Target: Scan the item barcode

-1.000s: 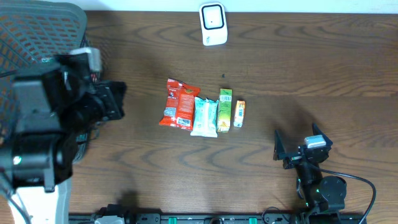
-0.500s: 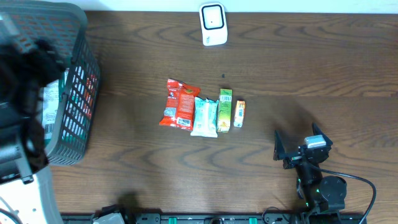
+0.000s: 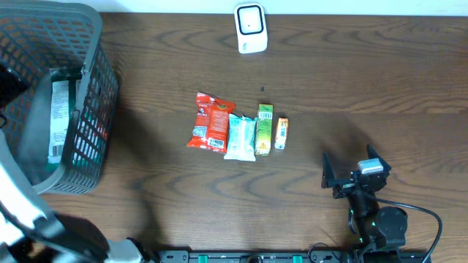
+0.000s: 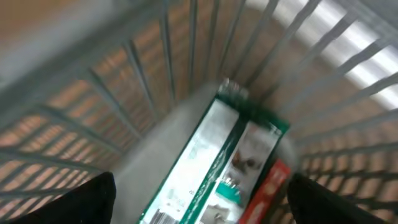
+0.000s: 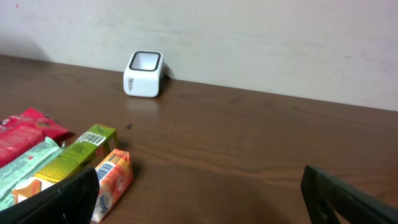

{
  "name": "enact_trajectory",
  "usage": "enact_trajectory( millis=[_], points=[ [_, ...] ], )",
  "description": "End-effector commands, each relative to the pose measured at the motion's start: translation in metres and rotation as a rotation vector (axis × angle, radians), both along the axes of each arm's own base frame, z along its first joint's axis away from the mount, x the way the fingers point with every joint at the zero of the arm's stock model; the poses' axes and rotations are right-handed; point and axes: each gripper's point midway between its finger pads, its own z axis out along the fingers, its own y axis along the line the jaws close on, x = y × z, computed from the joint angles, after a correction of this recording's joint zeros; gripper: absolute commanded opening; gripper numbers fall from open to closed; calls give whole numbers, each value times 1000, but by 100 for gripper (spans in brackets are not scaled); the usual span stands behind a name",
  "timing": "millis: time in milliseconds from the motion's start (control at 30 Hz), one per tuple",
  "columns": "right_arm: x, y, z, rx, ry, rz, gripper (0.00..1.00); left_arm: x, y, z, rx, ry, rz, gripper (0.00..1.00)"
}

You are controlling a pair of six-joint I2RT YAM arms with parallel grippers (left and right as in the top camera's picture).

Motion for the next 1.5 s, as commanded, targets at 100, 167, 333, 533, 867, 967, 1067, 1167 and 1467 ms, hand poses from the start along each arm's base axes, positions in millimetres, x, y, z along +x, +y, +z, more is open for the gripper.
enact_trajectory(
  millis=[100,167,333,533,867,967,1067,1167,1467],
  points=[
    [0,-2,-1,12,3,-10,99,16,0,-74,-82,169,-164,89],
    [0,-2,-1,12,3,-10,99,18,0,-97,-114,215,-180,89],
    [0,-2,-1,12,3,-10,99,17,5,-141,-166,309,-173,89],
    [0,-2,-1,12,3,-10,99,21,0,-181,-207,378,-211,89],
    [0,-2,-1,12,3,-10,99,27,-11,-226,-102,577,-219,89],
    [0,-2,-1,12,3,-10,99,32,-17,-233,-89,595,-234,89],
    [0,-2,-1,12,3,-10,99,28,-12,-235,-44,640,-216,89],
    [0,-2,-1,12,3,-10,99,29,-11,-234,-36,638,-213,90],
    [0,-2,-1,12,3,-10,99,33,-8,-212,-6,593,-200,90]
  ],
)
